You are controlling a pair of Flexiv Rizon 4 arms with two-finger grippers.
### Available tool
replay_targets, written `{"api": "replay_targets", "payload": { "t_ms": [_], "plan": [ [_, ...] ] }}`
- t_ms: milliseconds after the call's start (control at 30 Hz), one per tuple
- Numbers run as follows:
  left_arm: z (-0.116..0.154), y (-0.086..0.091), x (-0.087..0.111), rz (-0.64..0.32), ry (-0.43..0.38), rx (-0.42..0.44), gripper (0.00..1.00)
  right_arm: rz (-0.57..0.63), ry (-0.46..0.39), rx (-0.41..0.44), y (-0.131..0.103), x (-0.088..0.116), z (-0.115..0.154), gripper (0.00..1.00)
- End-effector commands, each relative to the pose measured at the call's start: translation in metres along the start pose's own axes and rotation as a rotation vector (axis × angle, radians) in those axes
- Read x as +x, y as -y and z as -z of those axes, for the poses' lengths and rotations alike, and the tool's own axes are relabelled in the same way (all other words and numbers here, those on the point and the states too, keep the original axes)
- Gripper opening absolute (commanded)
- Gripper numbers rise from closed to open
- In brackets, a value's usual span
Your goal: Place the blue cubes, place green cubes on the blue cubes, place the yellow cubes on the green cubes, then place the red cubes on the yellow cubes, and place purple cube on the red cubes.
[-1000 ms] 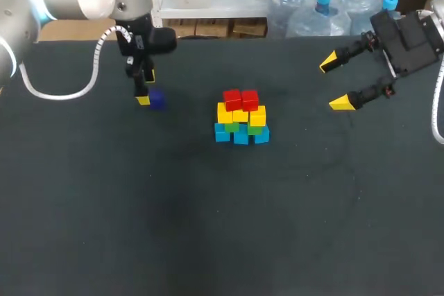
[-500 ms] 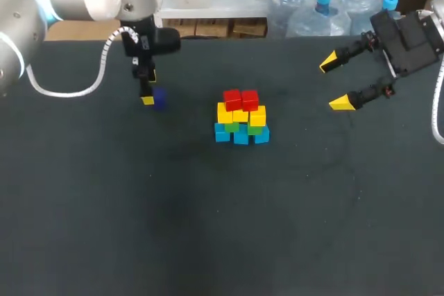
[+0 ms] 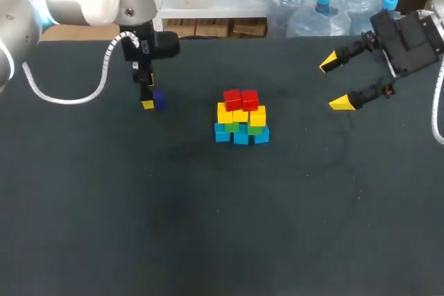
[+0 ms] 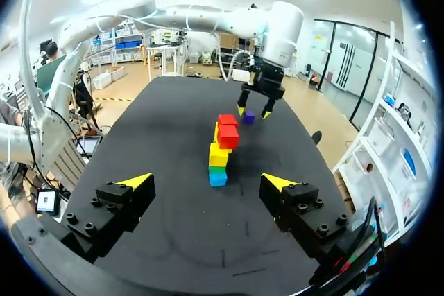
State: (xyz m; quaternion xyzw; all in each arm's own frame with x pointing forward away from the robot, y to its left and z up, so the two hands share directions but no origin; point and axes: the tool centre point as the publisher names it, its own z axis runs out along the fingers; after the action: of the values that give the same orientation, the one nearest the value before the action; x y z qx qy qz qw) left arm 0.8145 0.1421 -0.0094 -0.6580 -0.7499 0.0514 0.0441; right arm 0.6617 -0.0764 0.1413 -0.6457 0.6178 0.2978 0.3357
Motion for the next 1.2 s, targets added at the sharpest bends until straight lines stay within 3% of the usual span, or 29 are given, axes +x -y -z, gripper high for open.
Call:
{"api": "replay_targets", "payload": {
  "t_ms": [33,533,567,633,700,800,1000,1033,1200],
  "plan": [
    [-0.001,0.011,0.001,0.004,0.002,-0.082,1.00,0.000,0.000,0.002,-0.001,0.000,0.000,1.00],
    [-0.006,0.013,-0.004,0.034,-0.020,-0.102,1.00,0.000,0.000,0.002,-0.001,0.000,0.000,1.00],
    [-0.006,0.013,-0.003,0.035,-0.020,-0.103,0.93,0.000,0.000,0.002,-0.001,0.000,0.000,1.00],
    [-0.007,0.013,-0.002,0.042,-0.023,-0.103,0.52,0.000,0.000,0.002,-0.001,0.000,0.000,1.00],
    [-0.010,0.013,-0.002,0.047,-0.027,-0.101,0.25,0.000,0.000,0.002,-0.001,0.000,0.000,1.00],
    [-0.013,0.013,-0.001,0.054,-0.025,-0.098,0.02,0.000,0.000,0.002,-0.001,0.000,0.000,1.00],
    [-0.017,0.016,-0.004,0.061,0.002,-0.101,0.04,0.000,0.000,0.002,-0.001,0.000,0.000,1.00],
    [-0.016,0.017,-0.006,0.059,0.004,-0.103,0.00,0.000,0.000,0.002,-0.001,0.000,0.000,1.00],
    [-0.014,0.020,-0.008,0.043,-0.007,-0.112,0.00,0.000,0.000,0.002,-0.001,0.000,0.000,1.00]
  ]
}}
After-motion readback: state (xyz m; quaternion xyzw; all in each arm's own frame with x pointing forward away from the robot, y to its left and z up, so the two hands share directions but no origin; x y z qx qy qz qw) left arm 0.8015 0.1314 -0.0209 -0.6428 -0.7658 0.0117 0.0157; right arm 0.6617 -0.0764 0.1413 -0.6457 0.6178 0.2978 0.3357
